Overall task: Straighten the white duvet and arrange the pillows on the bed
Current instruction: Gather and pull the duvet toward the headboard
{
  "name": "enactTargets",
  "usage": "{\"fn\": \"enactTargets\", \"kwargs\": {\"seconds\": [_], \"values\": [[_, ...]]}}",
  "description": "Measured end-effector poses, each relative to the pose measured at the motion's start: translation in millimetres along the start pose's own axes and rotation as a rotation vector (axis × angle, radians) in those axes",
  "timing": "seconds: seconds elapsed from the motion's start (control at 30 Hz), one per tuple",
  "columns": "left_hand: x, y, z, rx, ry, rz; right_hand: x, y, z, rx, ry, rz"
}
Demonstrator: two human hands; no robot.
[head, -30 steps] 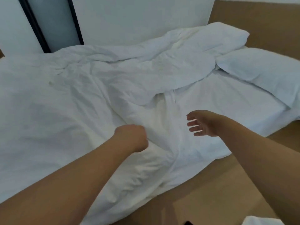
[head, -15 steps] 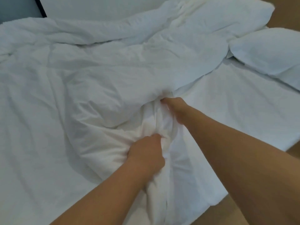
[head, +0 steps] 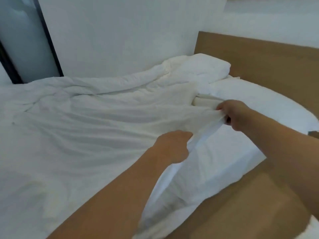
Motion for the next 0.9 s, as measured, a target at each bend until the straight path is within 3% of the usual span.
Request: {"fn": "enactTargets", "kwargs": {"seconds": [0.1, 0.23, 0.3, 0.37, 0.47, 0.67, 0.8, 0.9], "values": [[11, -42, 23, -0.056, 0.021, -0.225, 54, 13, 29, -0.146, -0.042, 0.179], [-10, -145, 88, -0.618, 0.23, -0.265, 153, 16, 19, -0.276, -0.17, 0.603], [-12, -170, 109, -0.876, 0.283, -0.217, 166, 19, -5, -0.261, -0.191, 0.674], [-14, -159, 92, -0.977, 0.275, -0.159, 158, 18, -39, -0.252, -0.178, 0.625], [-36, -118, 9, -0.835, 0.302, -0.044, 138, -2, -106, -0.267, -0.155, 0.529], [-129, -105, -176, -0.3, 0.278, -0.186, 122, -64, -240, -0.263, -0.145, 0.348], [-189, -141, -209, -0.149, 0.429, -0.224, 124, -110, -288, -0.303, -0.11, 0.203], [-206, -151, -217, -0.115, 0.411, -0.19, 109, -121, -296, -0.263, -0.051, 0.346]]}}
Point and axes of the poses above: each hand's wrist, its own z-axis away from the middle knuckle, its own y-axis out of the back of the hand, x = y × z, the point moved 9 cm from there along -z, towards the middle knuckle, and after that the axes turned 15 degrees about -y, right-handed, at the moved point
